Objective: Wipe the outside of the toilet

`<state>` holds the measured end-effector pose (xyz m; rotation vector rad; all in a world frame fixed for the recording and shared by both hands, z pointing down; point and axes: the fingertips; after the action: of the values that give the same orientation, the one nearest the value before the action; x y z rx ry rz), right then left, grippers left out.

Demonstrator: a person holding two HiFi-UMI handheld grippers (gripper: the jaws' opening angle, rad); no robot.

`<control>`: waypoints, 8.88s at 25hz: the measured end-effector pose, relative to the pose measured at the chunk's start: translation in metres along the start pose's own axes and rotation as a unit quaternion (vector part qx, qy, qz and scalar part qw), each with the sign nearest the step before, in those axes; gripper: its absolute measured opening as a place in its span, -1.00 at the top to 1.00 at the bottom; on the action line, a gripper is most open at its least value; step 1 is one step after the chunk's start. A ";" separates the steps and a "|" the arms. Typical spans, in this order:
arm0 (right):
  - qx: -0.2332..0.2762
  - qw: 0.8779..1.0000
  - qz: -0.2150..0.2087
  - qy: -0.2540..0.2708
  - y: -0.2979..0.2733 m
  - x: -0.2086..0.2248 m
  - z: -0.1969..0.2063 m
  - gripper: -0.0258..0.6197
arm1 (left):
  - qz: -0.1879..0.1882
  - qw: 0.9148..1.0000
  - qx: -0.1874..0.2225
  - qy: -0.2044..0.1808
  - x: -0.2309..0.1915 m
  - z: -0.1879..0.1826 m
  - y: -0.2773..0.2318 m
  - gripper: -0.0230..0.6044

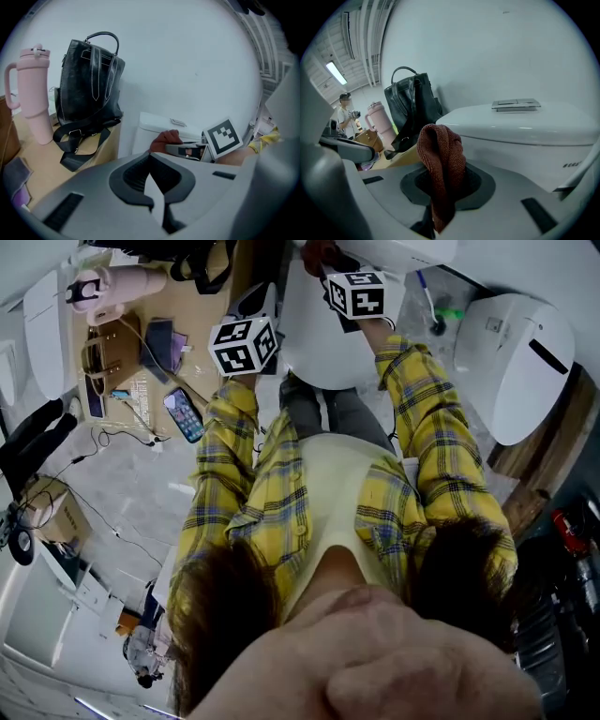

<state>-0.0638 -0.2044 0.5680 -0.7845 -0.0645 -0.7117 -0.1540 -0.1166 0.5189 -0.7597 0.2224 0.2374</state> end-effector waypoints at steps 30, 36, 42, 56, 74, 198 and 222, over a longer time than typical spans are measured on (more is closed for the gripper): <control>-0.042 0.992 0.122 -0.002 0.035 0.121 0.051 0.66 | 0.079 0.995 -0.048 -0.034 0.051 0.006 -0.043 0.90; -0.036 0.988 0.150 -0.027 0.058 0.149 0.059 0.66 | 0.107 0.992 -0.054 -0.050 0.075 0.003 -0.055 0.90; -0.029 0.984 0.172 -0.041 0.078 0.174 0.063 0.66 | 0.134 0.985 -0.058 -0.089 0.101 0.000 -0.066 0.90; -0.022 0.974 0.216 -0.069 0.112 0.209 0.077 0.66 | 0.138 0.984 -0.052 -0.103 0.118 -0.009 -0.089 0.90; -0.010 0.994 0.099 -0.036 0.051 0.094 0.065 0.66 | 0.069 0.996 -0.043 -0.045 0.039 0.009 -0.051 0.90; 0.076 0.966 0.218 -0.116 0.215 0.074 0.105 0.66 | 0.112 0.992 -0.022 -0.044 0.055 0.022 0.016 0.90; 0.113 0.954 0.225 -0.165 0.266 0.018 0.112 0.67 | 0.142 0.987 -0.017 -0.068 0.074 0.033 0.046 0.90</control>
<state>0.1340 -0.0095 0.4884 -0.6593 -0.2571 -0.1315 -0.0930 -0.0514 0.4910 -0.7418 0.1964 0.5640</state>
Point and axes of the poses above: the fingertips, and each gripper's own axes: y backward along the fingers, x to its right, z out of its underside, and after that the axes turned 5 degrees about -x, right-handed
